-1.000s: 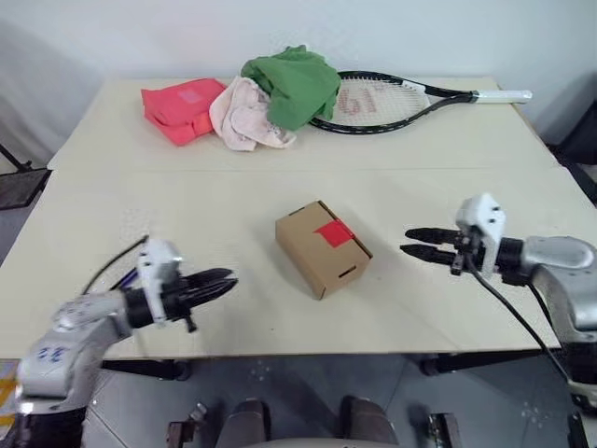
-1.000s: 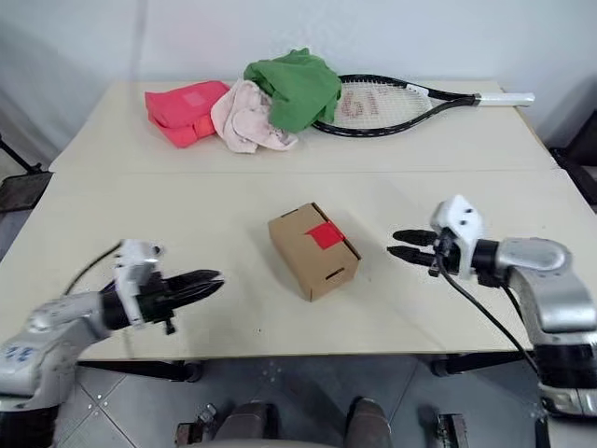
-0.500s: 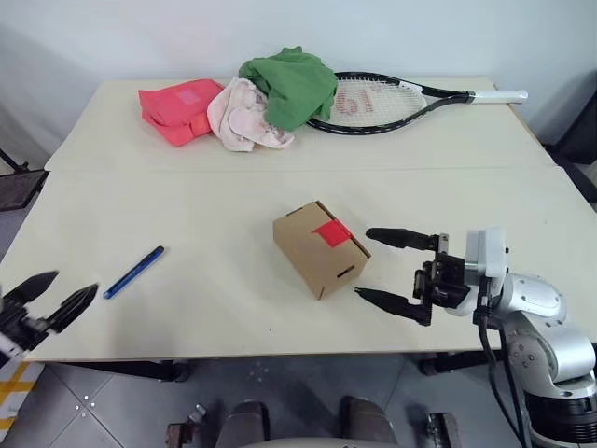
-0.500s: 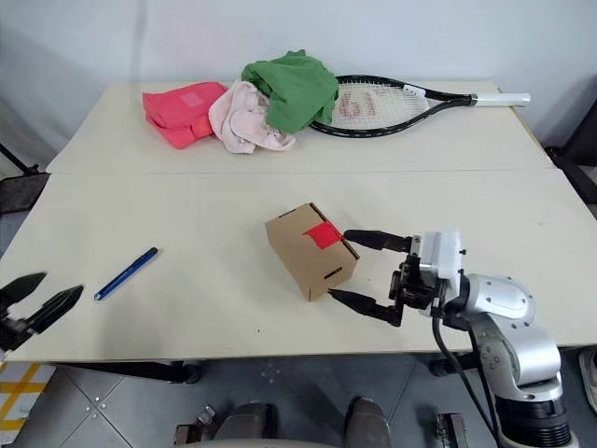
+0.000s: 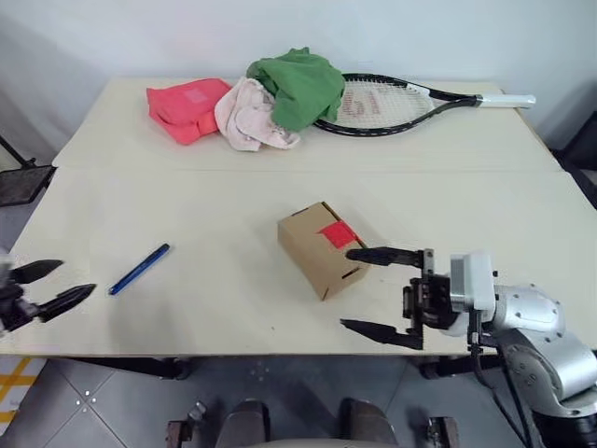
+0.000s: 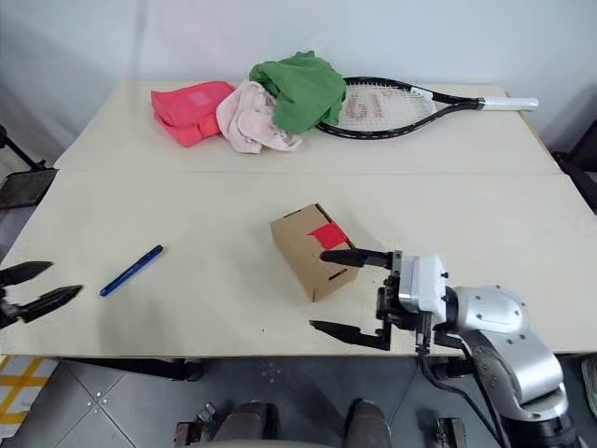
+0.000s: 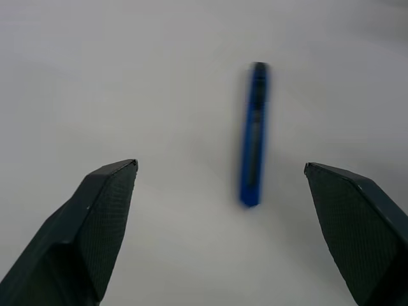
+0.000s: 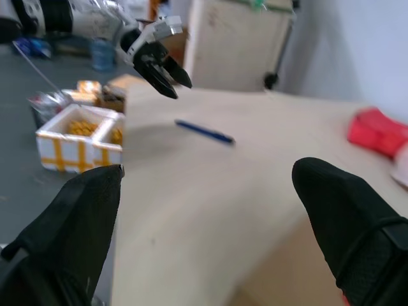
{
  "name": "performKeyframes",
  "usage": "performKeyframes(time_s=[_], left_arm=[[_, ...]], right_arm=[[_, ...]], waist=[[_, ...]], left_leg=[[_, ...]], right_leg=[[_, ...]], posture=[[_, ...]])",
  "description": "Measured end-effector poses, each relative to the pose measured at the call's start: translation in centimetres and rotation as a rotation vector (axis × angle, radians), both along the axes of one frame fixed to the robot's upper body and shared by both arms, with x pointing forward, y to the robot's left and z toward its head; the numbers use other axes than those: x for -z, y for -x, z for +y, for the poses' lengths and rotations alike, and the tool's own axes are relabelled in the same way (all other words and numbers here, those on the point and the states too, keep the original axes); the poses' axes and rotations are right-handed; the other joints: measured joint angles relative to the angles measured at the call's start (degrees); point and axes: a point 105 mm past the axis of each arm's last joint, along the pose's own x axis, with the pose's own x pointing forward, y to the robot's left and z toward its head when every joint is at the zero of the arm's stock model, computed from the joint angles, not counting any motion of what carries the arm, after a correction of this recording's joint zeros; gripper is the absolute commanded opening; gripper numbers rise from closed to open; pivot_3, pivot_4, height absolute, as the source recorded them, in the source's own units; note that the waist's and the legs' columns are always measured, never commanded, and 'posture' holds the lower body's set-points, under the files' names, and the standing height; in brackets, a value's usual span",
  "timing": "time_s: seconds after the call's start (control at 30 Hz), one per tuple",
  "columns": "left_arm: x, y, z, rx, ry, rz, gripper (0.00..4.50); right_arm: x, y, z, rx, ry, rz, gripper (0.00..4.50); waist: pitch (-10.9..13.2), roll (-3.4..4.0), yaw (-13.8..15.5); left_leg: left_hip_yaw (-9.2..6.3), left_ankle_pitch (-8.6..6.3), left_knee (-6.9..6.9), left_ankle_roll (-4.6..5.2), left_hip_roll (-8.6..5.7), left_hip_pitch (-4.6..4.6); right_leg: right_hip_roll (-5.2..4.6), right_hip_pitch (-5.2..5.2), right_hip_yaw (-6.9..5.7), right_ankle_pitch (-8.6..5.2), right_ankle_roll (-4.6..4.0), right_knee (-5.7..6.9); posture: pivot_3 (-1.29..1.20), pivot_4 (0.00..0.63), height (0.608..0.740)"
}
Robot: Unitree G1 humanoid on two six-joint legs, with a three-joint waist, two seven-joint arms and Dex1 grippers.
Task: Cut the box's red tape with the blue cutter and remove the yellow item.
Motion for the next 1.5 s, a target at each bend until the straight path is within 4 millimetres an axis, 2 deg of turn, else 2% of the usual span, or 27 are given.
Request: performKeyframes(time_s=[0.13, 0.27, 0.67, 0.7, 0.73, 1.0, 1.27, 1.37, 1.43, 1.5], left_arm=[[1.2, -1.4, -1.2, 0.037, -0.053, 0.047, 4.45], [3.1, -1.5, -1.4, 0.027, -0.08, 0.096, 4.45], [3.7, -2.0, 0.0, -0.009, -0.066, 0.08, 4.45], [3.8, -2.0, 0.0, -0.009, -0.062, 0.088, 4.07], [3.9, -2.0, 0.0, -0.007, -0.057, 0.094, 3.92], [4.2, -2.0, 0.0, 0.011, -0.083, 0.115, 1.61], [4.2, -2.2, -0.4, 0.034, -0.108, 0.075, 1.61], [4.3, -2.2, -0.4, 0.036, -0.112, 0.074, 1.07], [4.4, -2.2, -0.6, 0.045, -0.12, 0.073, 0.53], [4.4, -2.3, -0.6, 0.042, -0.121, 0.068, 0.53]], right_arm=[[-0.5, -0.3, 0.0, 0.02, -0.01, -0.02, 4.5], [-0.5, -0.4, -0.1, 0.021, 0.003, -0.008, 4.5], [-0.4, -0.4, -0.3, 0.032, 0.026, -0.004, 4.5], [-0.4, -0.5, -0.3, 0.034, 0.025, -0.005, 4.5], [-0.4, -0.5, -0.3, 0.037, 0.024, -0.005, 4.5], [-0.5, -0.6, -0.3, 0.049, 0.02, -0.007, 4.5], [-0.5, -0.6, -0.3, 0.048, 0.025, -0.012, 4.5], [-0.6, -0.7, -0.3, 0.048, 0.025, -0.017, 4.5], [-0.7, -0.7, -0.3, 0.048, 0.025, -0.018, 4.5], [-0.7, -0.7, -0.3, 0.049, 0.026, -0.019, 4.5]], waist=[[0.0, -0.01, -0.87], [0.01, -0.05, -1.0], [-0.04, 0.01, -0.76], [-0.04, 0.01, -0.76], [-0.05, 0.02, -0.76], [-0.1, 0.11, -0.77], [-0.13, 0.16, -0.75], [-0.13, 0.16, -0.72], [-0.14, 0.18, -0.68], [-0.17, 0.24, -0.68]], left_leg=[[0.24, 0.0, -0.02, -0.02, 0.02, -0.02], [0.46, 0.0, -0.04, -0.02, 0.03, -0.01], [0.63, -0.01, 0.04, 0.0, 0.08, 0.21], [0.64, -0.01, 0.03, 0.0, 0.08, 0.25], [0.67, -0.01, 0.01, 0.0, 0.08, 0.3], [0.95, -0.04, -0.15, -0.01, 0.09, 0.69], [1.08, -0.06, -0.14, 0.01, 0.12, 0.74], [1.09, -0.07, -0.14, 0.01, 0.12, 0.75], [1.09, -0.06, -0.14, 0.01, 0.13, 0.78], [1.12, -0.07, -0.14, 0.01, 0.13, 0.8]], right_leg=[[-0.08, -0.33, 0.01, 0.01, -0.01, 0.32], [-0.18, -0.53, 0.01, 0.01, -0.01, 0.48], [-0.24, -0.5, 0.03, 0.03, -0.05, 0.72], [-0.25, -0.5, 0.03, 0.03, -0.06, 0.75], [-0.25, -0.49, 0.04, 0.03, -0.06, 0.78], [-0.33, -0.39, 0.09, 0.03, -0.07, 0.84], [-0.33, -0.38, 0.15, 0.03, -0.09, 0.83], [-0.33, -0.38, 0.16, 0.03, -0.09, 0.83], [-0.33, -0.38, 0.16, 0.03, -0.09, 0.85], [-0.33, -0.37, 0.16, 0.03, -0.1, 0.84]], posture=[[0.0, 0.15, 0.74], [0.0, 0.15, 0.74], [0.0, 0.15, 0.74], [0.0, 0.15, 0.74], [0.0, 0.15, 0.74], [0.0, 0.15, 0.74], [0.0, 0.15, 0.74], [0.0, 0.15, 0.74], [0.0, 0.15, 0.74], [0.0, 0.15, 0.74]])
